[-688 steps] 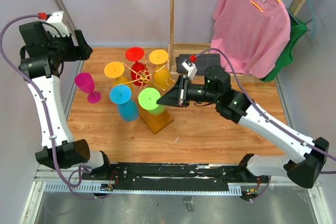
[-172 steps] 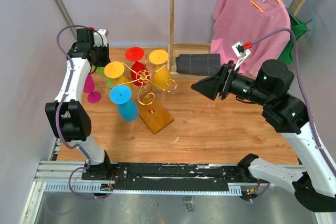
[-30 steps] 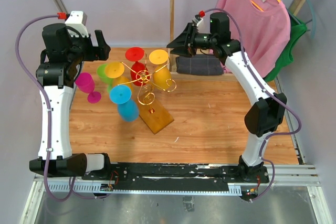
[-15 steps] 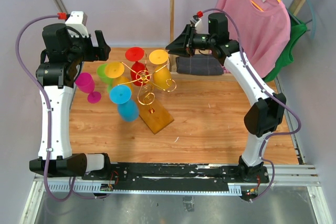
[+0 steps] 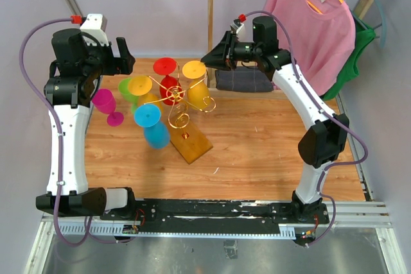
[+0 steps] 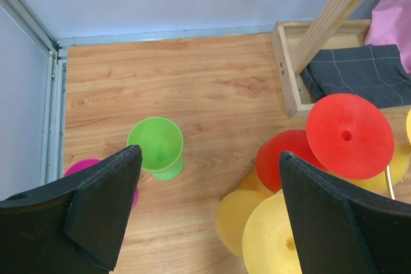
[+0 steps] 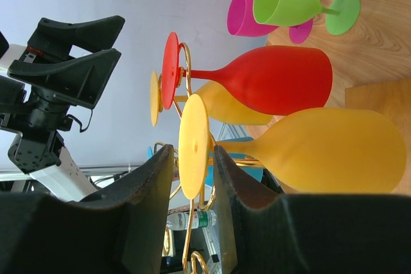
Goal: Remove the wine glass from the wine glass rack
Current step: Pick up the wine glass from the wine rack.
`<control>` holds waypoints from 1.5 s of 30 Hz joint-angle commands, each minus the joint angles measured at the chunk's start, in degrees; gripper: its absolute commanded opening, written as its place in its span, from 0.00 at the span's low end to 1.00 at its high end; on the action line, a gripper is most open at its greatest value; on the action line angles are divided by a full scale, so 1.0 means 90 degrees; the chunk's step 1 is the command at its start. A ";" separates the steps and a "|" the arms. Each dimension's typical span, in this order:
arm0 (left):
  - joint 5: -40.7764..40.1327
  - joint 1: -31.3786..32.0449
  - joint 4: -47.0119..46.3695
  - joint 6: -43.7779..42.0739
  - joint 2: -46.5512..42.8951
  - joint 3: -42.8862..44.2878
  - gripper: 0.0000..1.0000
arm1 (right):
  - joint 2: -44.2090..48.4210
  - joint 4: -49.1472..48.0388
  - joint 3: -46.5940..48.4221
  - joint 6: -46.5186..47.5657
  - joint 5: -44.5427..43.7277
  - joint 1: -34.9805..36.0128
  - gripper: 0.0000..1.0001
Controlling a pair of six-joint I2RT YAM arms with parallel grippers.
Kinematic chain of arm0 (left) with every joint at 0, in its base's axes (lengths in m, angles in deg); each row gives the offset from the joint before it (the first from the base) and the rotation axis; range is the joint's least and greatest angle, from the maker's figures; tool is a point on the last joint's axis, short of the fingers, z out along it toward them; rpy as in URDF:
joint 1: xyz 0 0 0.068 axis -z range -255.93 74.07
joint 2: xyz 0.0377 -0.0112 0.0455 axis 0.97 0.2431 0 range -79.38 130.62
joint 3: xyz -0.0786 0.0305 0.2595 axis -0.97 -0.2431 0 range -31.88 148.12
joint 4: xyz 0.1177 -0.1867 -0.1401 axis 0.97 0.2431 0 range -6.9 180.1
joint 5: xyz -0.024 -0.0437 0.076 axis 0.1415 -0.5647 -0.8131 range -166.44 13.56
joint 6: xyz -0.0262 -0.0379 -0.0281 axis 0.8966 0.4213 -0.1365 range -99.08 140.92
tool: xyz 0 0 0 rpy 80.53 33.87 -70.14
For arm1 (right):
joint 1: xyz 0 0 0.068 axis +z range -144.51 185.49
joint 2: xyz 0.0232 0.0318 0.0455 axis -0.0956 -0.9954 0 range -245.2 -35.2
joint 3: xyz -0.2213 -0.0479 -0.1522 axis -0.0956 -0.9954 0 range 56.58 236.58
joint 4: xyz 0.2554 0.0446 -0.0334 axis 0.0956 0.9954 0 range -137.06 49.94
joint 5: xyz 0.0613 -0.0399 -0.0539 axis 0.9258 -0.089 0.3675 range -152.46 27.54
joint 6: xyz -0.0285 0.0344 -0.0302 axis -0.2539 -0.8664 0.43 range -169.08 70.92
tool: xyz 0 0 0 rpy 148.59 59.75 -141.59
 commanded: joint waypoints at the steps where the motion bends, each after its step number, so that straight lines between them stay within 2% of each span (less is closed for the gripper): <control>1: -0.0004 0.0021 -0.0040 -0.0079 -0.0007 0.0065 0.92 | 0.0014 -0.0171 -0.0075 0.0089 0.0188 0.0122 0.31; 11: -0.0034 0.0024 -0.0040 -0.0099 0.0008 0.0058 0.92 | 0.0057 -0.0165 -0.0189 0.0122 0.0243 0.0121 0.20; 20: -0.0036 0.0022 -0.0040 -0.0105 0.0012 0.0053 0.92 | 0.0097 -0.0164 -0.0318 0.0155 0.0310 0.0132 0.18; 23: -0.0034 0.0019 -0.0040 -0.0112 0.0013 0.0073 0.92 | 0.0107 -0.0165 -0.0319 0.0162 0.0321 0.0136 0.14; 28: -0.0034 0.0019 -0.0040 -0.0126 0.0022 0.0090 0.92 | 0.0121 -0.0249 -0.0295 0.0093 0.0337 0.0133 0.01; 45: -0.0025 0.0016 -0.0040 -0.0102 0.0040 0.0121 0.92 | 0.0380 -0.0655 -0.0497 -0.0353 0.0488 0.0077 0.01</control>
